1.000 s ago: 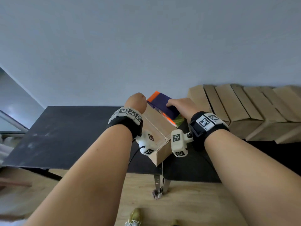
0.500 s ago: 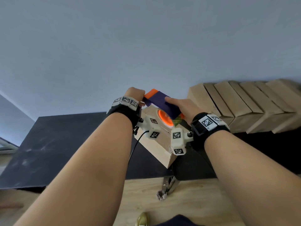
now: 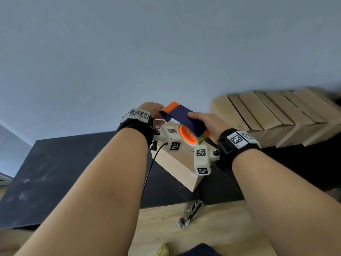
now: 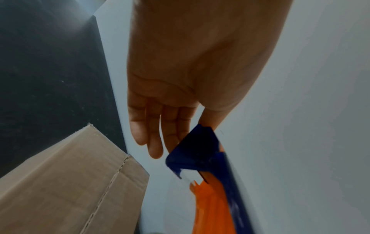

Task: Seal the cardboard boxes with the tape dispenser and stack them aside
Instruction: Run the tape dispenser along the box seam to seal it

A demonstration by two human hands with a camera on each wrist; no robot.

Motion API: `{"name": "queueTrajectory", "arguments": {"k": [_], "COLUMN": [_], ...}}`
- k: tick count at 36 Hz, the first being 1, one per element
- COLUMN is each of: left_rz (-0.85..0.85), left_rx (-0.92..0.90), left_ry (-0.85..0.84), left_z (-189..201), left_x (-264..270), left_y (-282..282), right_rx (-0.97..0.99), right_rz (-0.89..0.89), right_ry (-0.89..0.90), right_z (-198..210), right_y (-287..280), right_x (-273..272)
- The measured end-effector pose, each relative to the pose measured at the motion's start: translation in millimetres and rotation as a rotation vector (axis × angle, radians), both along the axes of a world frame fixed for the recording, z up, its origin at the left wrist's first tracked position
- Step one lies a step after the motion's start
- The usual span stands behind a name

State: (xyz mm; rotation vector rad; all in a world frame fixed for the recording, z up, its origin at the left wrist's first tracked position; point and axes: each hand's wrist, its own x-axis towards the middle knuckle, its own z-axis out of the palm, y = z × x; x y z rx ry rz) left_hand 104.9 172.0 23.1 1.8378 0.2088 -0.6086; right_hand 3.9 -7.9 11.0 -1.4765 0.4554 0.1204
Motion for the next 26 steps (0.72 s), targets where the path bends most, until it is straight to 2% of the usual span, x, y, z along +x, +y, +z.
{"name": "queueTrajectory", "arguments": {"k": [6, 11, 18, 21, 26], "left_rz": [-0.021, -0.01, -0.221, -0.187, -0.06], "left_rx": [0.012, 0.045, 0.219, 0.239, 0.15], "left_ry": [0.101, 0.12, 0.05, 0.062, 0.088], "left_z": [2.8, 0.9, 7.3, 4.5, -1.3], "left_x": [-0.4, 10.4, 10.7, 9.4, 4.9], "left_y": [-1.0, 1.8, 7.4, 6.5, 3.7], "right_rx": [0.048, 0.067, 0.069, 0.091, 0.122], "right_rz": [-0.004, 0.003, 0.052, 0.081, 0.103], "right_ry": [-0.002, 0.0, 0.015, 0.043, 0.056], "right_z": [2.3, 4.5, 4.6, 5.1, 2.4], "right_y": [-2.7, -5.1, -9.4, -7.8, -4.8], "right_x": [-4.4, -6.7, -9.7, -10.6, -11.1]}}
